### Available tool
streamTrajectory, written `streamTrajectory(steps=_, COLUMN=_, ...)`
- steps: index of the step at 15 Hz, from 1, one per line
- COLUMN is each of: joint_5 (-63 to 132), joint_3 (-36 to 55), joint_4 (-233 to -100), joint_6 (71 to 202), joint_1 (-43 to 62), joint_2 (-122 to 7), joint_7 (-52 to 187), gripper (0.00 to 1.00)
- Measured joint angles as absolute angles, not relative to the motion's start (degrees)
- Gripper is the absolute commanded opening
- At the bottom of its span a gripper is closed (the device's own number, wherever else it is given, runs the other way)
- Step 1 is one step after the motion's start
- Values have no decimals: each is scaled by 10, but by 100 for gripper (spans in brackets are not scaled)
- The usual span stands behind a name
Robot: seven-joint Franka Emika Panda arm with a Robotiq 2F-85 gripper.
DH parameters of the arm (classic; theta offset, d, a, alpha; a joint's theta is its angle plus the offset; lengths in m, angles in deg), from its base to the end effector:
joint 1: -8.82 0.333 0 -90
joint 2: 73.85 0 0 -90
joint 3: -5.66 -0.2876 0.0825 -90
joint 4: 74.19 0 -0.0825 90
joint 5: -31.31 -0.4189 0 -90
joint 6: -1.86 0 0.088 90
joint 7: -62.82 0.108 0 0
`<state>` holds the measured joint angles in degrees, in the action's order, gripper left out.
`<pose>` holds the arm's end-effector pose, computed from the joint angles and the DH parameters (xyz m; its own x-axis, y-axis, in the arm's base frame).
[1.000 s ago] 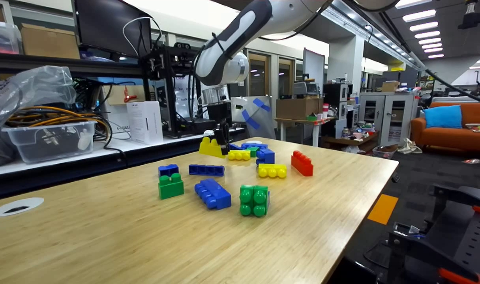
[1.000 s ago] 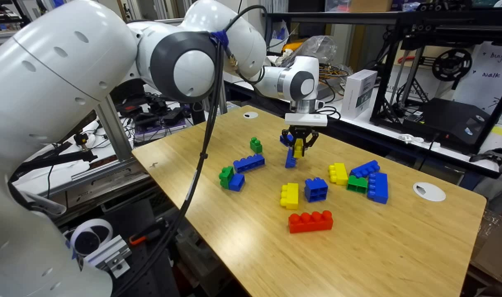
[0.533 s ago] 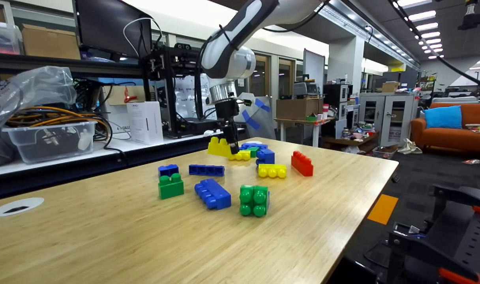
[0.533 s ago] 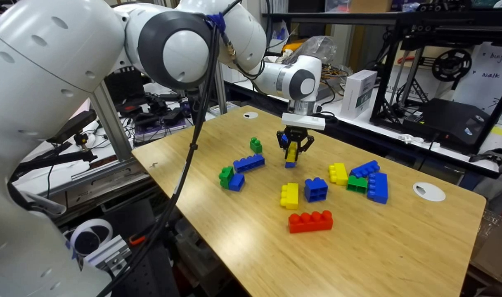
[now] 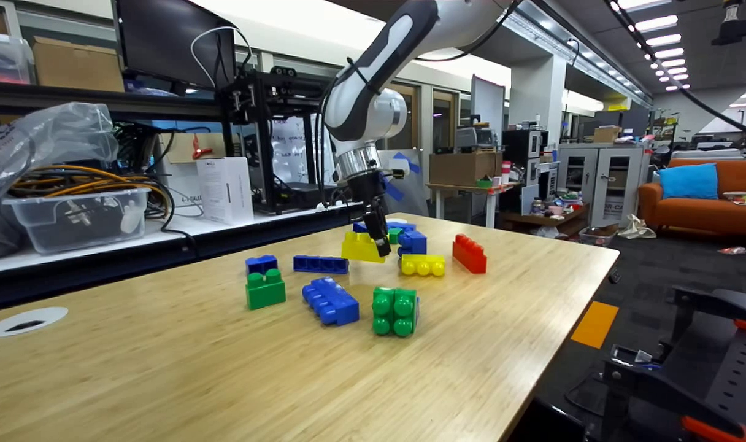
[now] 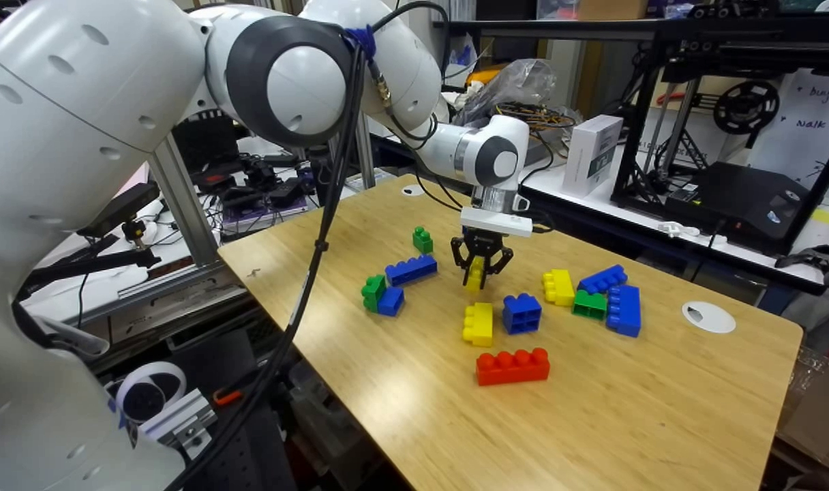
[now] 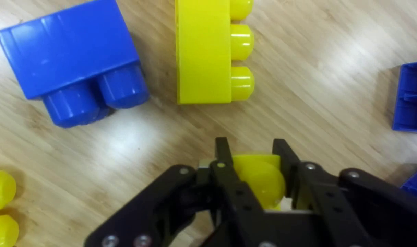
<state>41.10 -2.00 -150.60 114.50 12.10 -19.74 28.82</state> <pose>0.6972 0.1096 0.0994 0.6326 0.7296 -0.2600 0.7205 -0.6775 -0.1482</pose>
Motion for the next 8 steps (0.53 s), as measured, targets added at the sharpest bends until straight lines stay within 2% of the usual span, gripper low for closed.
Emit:
streamTrajectory(steps=6, joint_5=415, joint_3=-6, joint_4=-1528, joint_6=1145, joint_1=121, joint_2=-196, joint_7=303, gripper=10)
streamTrajectory(steps=7, joint_5=417, joint_3=-6, joint_4=-1529, joint_6=1145, joint_1=121, joint_2=-197, joint_7=305, gripper=39)
streamTrajectory(steps=8, joint_5=417, joint_3=-6, joint_4=-1529, joint_6=1145, joint_1=122, joint_2=-197, joint_7=306, gripper=62)
